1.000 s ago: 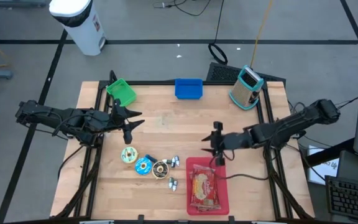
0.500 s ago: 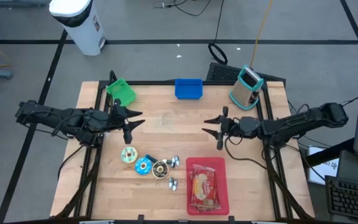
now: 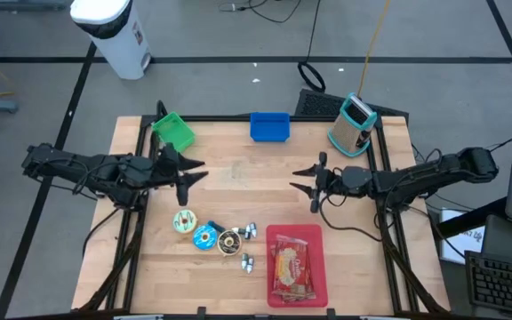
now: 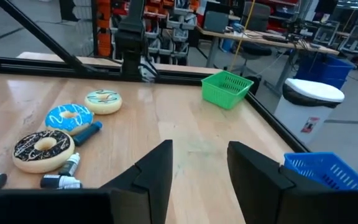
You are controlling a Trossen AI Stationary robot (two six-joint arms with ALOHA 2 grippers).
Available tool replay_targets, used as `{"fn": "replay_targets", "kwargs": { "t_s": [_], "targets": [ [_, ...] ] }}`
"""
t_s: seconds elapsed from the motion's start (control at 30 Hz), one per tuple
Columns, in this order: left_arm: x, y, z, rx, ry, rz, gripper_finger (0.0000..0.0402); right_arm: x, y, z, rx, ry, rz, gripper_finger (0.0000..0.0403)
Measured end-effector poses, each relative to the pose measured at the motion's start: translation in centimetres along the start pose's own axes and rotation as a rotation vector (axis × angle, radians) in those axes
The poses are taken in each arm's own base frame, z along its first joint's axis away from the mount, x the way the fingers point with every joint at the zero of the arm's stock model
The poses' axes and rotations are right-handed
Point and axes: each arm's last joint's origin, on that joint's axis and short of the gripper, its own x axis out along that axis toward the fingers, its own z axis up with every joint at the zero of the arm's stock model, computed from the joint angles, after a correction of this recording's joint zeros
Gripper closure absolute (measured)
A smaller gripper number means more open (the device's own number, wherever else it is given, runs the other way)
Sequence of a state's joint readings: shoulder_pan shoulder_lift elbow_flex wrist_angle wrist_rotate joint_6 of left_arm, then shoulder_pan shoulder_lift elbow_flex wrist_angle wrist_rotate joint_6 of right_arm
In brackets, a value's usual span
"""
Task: Pick & Place Food Item
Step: Put the light blue donut into the green bin
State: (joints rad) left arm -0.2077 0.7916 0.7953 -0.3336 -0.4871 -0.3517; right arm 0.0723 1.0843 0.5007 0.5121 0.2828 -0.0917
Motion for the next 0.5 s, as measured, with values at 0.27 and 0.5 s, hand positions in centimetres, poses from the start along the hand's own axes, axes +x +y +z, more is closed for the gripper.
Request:
{"fn": "replay_targets", "kwargs": {
  "t_s": [0.27,0.5],
  "targets": [
    [-0.7,0.2,-4.6,-0.333,0.596,0.013,0.0243,-0.1,0.5,0.0,-0.001,-0.011,0.114,0.0263],
    [0.2,0.3,-10.1,-0.327,0.944,0.333,0.0243,-0.1,0.5,-0.1,-0.003,-0.001,0.114,0.0266]
  ]
}}
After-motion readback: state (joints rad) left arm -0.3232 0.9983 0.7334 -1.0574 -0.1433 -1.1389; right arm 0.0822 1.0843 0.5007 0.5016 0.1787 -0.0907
